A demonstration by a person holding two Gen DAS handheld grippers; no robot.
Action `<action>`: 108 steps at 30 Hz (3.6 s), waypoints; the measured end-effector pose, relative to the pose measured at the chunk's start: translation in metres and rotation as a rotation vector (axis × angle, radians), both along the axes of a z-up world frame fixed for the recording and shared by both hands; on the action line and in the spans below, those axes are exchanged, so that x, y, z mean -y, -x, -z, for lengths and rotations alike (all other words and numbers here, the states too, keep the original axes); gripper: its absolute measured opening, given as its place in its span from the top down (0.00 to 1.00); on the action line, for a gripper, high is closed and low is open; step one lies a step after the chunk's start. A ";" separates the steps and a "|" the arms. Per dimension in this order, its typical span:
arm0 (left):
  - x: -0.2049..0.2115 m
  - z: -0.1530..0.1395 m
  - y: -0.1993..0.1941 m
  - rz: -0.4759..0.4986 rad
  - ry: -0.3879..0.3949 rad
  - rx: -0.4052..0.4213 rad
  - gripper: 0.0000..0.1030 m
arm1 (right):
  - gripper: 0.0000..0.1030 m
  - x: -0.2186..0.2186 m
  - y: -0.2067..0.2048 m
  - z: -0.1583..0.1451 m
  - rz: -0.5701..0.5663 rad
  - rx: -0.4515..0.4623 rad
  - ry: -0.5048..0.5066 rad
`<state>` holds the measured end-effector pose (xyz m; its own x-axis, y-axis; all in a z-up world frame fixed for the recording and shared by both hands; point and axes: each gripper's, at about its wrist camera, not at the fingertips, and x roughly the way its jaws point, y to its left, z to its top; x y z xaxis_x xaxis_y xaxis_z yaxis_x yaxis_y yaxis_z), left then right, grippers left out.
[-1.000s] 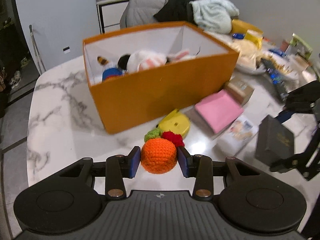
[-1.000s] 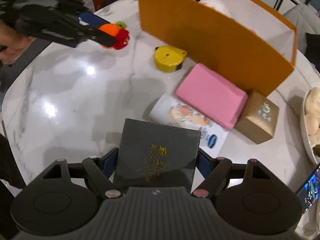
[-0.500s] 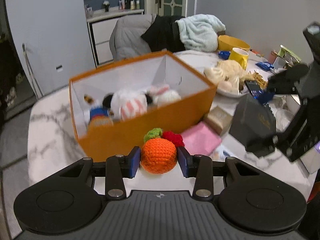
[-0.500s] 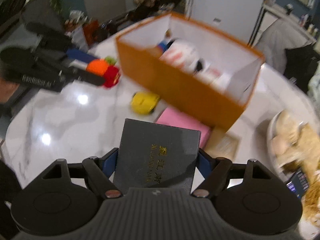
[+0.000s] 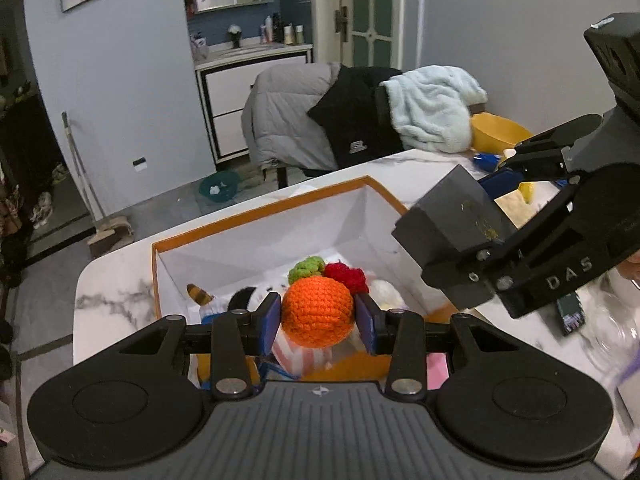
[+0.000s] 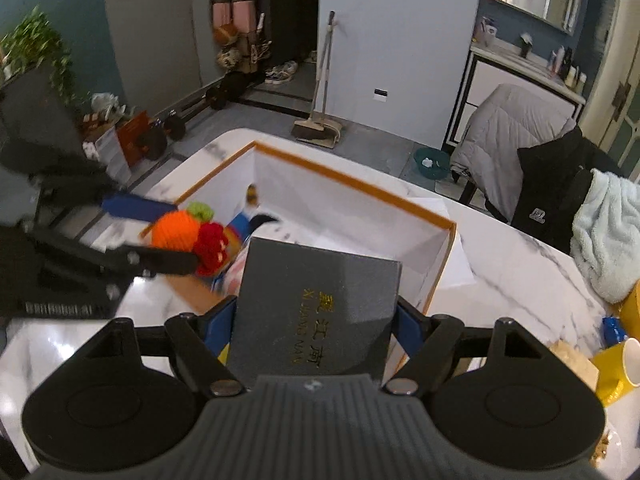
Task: Organize objects
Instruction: 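Carry the knitted fruit and black card box over the orange box with both grippers, then lower both items into the orange box and open both grippers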
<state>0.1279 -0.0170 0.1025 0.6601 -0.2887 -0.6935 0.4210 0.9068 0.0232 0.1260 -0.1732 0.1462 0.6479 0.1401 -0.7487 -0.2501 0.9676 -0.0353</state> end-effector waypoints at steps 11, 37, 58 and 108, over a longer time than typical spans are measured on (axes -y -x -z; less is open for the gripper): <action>0.002 0.029 -0.067 -0.082 -0.038 -0.024 0.55 | 0.22 0.009 -0.083 0.028 0.092 -0.006 0.029; -0.010 0.089 -0.132 -0.170 -0.109 -0.085 0.54 | 0.22 -0.005 -0.162 0.110 0.150 -0.067 0.182; -0.011 0.096 -0.139 -0.199 -0.149 -0.157 0.53 | 0.22 -0.005 -0.175 0.124 0.202 -0.042 0.157; -0.020 0.002 -0.051 -0.235 -0.088 -0.008 0.26 | 0.21 -0.014 -0.055 0.037 0.167 0.026 0.092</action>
